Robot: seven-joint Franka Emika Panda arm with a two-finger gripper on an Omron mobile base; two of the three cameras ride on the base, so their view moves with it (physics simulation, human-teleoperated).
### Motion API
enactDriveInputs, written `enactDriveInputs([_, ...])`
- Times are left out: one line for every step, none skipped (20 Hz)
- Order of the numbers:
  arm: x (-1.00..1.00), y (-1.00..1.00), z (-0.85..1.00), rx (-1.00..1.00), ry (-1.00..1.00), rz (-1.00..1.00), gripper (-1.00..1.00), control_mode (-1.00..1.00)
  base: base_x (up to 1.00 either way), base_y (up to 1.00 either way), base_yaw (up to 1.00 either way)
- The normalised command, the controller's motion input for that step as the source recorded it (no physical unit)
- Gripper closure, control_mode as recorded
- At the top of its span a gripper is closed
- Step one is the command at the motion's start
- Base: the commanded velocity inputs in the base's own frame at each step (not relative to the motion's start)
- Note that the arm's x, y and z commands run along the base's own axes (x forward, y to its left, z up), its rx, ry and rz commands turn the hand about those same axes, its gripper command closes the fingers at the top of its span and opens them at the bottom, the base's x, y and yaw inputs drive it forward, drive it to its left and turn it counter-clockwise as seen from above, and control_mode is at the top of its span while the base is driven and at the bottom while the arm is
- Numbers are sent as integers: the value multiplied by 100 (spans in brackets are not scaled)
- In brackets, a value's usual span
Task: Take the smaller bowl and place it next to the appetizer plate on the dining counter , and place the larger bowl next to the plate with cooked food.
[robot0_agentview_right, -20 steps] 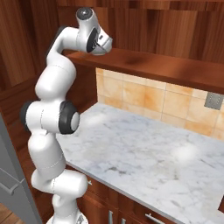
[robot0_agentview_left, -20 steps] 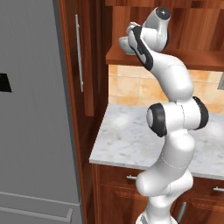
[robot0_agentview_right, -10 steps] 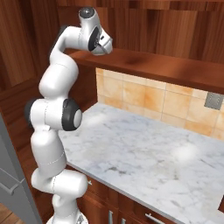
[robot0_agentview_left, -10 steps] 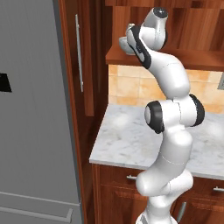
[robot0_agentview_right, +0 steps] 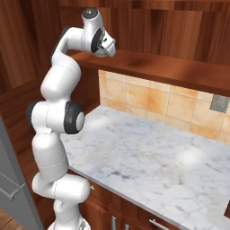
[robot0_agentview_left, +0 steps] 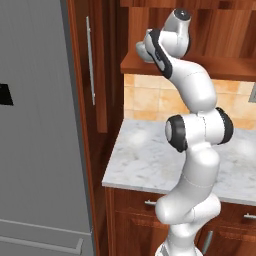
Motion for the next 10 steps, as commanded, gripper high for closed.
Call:
enactDriveInputs([29, 0, -8, 0, 5, -1, 100, -100, 0, 0, 0])
enactDriveInputs([26, 0, -3, 0, 5, 0, 100, -100, 0, 0, 0])
enactDriveInputs([19, 0, 0, 0, 0, 0, 100, -100, 0, 0, 0])
enactDriveInputs([6, 0, 0, 0, 0, 0, 100, -100, 0, 0, 0])
enactDriveInputs([4, 0, 0, 0, 0, 0, 100, -100, 0, 0, 0])
enactDriveInputs([0, 0, 0, 0, 0, 0, 100, -100, 0, 0, 0])
enactDriveInputs([0, 0, 0, 0, 0, 0, 100, -100, 0, 0, 0])
enactDriveInputs([-13, 0, -6, 0, 0, 0, 100, -100, 0, 0, 0])
enactDriveInputs([-56, 0, -9, 0, 0, 0, 100, -100, 0, 0, 0])
enactDriveInputs([-84, 0, -14, 0, 0, -1, 100, -100, 0, 0, 0])
